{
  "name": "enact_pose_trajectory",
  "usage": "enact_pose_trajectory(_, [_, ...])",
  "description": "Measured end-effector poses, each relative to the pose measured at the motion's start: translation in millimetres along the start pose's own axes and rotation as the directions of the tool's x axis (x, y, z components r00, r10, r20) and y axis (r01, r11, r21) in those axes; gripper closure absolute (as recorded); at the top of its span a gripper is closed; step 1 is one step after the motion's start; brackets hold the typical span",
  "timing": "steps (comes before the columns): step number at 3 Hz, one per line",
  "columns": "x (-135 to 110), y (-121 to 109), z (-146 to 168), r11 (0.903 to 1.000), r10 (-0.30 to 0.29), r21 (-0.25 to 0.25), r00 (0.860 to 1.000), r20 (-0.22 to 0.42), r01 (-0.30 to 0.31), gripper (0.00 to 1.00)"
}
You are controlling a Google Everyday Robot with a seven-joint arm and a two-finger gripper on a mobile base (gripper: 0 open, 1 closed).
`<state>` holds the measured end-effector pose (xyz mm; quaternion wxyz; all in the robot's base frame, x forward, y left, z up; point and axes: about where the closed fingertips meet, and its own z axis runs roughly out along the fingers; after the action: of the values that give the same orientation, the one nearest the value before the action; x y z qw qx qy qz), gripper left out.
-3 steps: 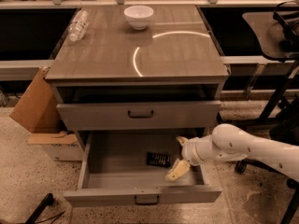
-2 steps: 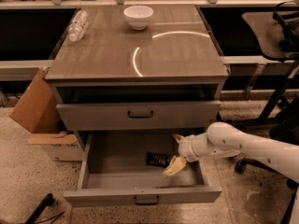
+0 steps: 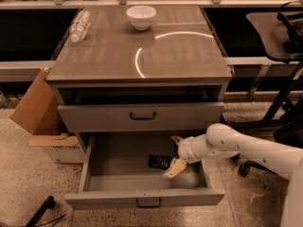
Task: Pick rxbar chocolate from middle drawer and place on counter
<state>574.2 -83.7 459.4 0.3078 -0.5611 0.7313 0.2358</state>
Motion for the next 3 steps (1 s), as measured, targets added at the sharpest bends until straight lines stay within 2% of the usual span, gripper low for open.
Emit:
enact_pose_trajectory(1, [10.0, -10.4, 19.7, 0.9993, -0.033, -0.018, 0.999, 0.016, 0.034, 0.00])
enact_pose_trajectory(2, [17.5, -14.0, 39.2, 0.9986, -0.051, -0.017, 0.999, -0.017, 0.050, 0.00])
enact_pose_trajectory(3, [26.4, -14.2, 69.4, 0.9991, -0.042, -0.002, 0.995, -0.088, 0.042, 0.00])
